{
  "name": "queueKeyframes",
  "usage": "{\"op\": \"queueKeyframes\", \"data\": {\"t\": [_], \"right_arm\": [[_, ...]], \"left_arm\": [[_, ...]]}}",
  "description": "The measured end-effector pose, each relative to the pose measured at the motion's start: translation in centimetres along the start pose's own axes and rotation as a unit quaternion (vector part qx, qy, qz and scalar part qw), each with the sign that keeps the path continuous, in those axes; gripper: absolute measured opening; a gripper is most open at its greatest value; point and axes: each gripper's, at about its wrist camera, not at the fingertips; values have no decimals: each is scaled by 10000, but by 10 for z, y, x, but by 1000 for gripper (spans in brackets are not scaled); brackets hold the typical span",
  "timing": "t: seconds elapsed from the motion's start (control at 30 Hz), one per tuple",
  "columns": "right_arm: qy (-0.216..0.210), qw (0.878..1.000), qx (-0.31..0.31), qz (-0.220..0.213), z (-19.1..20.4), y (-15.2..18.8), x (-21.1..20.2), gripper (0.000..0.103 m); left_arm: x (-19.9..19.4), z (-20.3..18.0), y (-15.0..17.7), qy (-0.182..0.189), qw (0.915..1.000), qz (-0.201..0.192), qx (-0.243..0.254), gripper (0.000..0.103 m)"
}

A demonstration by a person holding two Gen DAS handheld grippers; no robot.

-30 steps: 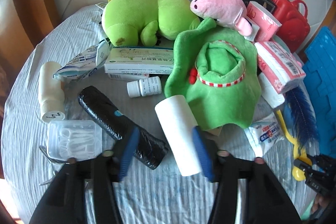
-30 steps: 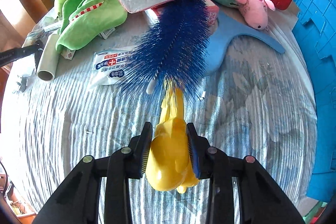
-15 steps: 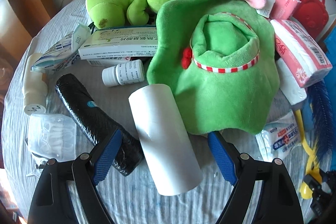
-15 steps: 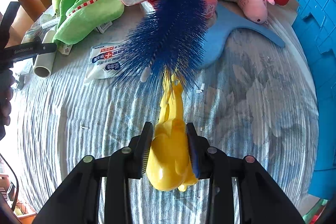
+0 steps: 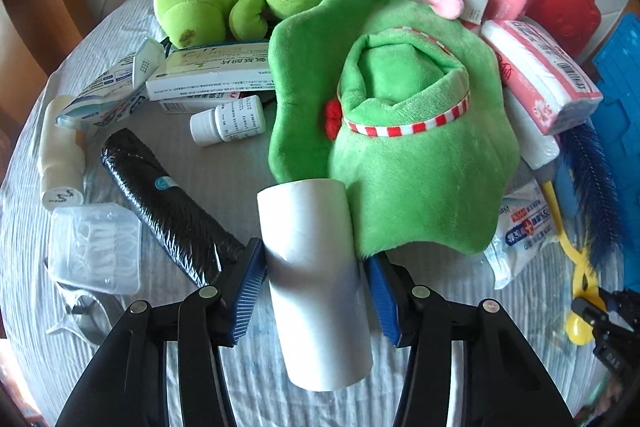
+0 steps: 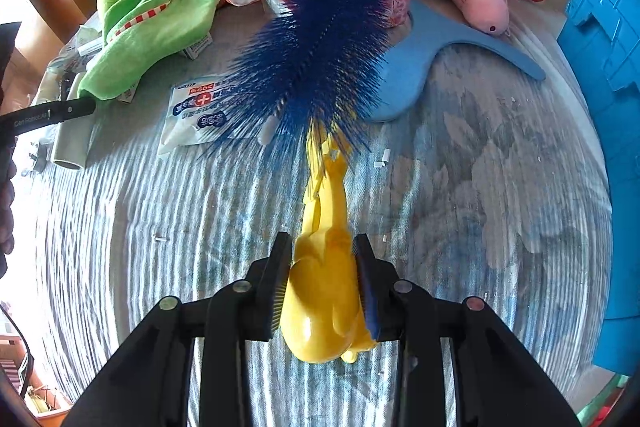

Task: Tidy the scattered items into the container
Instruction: 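Lift the white tube with the left tool while the right tool lifts the yellow toy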

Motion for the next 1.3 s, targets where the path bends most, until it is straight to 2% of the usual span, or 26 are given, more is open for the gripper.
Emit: {"op": "queueKeyframes", "data": {"t": [0.17, 0.27, 0.43, 0.53, 0.63, 0.77, 0.8, 0.83, 0.9, 0.97, 1.07, 1.3], "right_arm": [[-23, 10000, 2, 39, -1, 9, -6, 30], [-22, 10000, -2, 75, -1, 18, -9, 30], [-26, 9999, -6, 124, 1, 33, -16, 30], [-44, 9998, -24, 173, -1, 40, -13, 30], [-10, 9999, -47, 146, 0, 45, -10, 30], [7, 9998, -74, 168, 1, 46, -5, 30], [19, 9998, -94, 165, 2, 46, -4, 30], [31, 9998, -110, 169, 3, 46, -2, 30], [47, 9997, -133, 208, 4, 45, 1, 30], [53, 9997, -122, 211, 5, 45, 3, 30], [7, 9998, -116, 182, 7, 46, -2, 29], [-200, 9997, 2, 143, 5, 50, -23, 28]], "left_arm": [[-23, 3, 25, 84, 9999, -31, -99, 49], [-28, 5, 43, 25, 9998, 165, -99, 49], [-30, 10, 91, -56, 9990, 447, -16, 51], [-34, 5, 117, -210, 9985, 497, 128, 56], [-30, 7, 136, -246, 9974, 669, 90, 77], [-30, 8, 150, -300, 9976, 606, 135, 79], [-31, 9, 151, -293, 9978, 591, 97, 78], [-33, 10, 152, -292, 9980, 556, 41, 73], [-37, 12, 153, -339, 9982, 491, 3, 49], [-39, 15, 154, -194, 9983, 536, -118, 47], [-45, 15, 158, -184, 9984, 524, -71, 46], [-77, 14, 166, -42, 9995, 277, -120, 46]]}}
Point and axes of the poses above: each gripper's, at about its wrist camera, not at the fingertips, and x roughly the way its jaws point, z to its left, y to its underside, and after that the axes turned 1 degree about y, right-handed
